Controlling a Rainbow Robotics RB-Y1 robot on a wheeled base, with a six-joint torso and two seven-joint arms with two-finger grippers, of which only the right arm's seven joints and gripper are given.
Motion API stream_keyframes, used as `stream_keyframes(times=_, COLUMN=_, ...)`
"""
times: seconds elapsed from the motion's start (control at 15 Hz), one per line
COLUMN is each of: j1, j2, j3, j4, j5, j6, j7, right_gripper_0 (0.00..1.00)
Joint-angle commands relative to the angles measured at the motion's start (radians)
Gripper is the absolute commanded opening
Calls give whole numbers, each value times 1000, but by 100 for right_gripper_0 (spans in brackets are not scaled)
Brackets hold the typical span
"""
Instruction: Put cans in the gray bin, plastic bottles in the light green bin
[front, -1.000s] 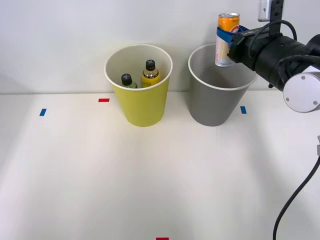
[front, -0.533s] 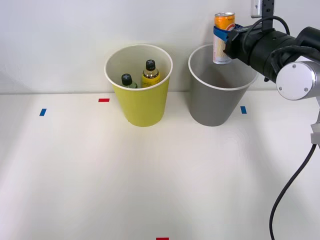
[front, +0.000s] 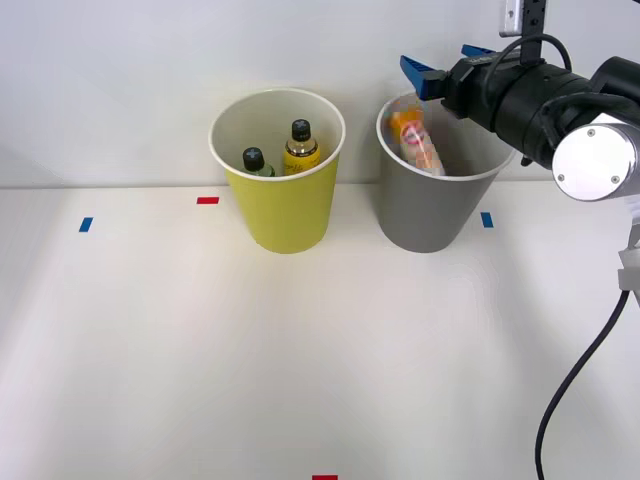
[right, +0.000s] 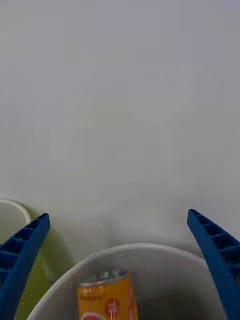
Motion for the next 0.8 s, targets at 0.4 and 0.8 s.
stream_keyframes(times=0.4, j1=279, j2=-2, j3=4, j4=-207, j5=-101, j6=-231, j7=40, right_gripper_0=100)
stream_keyframes(times=0.8, j1=550, j2=-2, j3=1, j4=-383, j5=-98, j6=-432, j7=60, right_gripper_0=100)
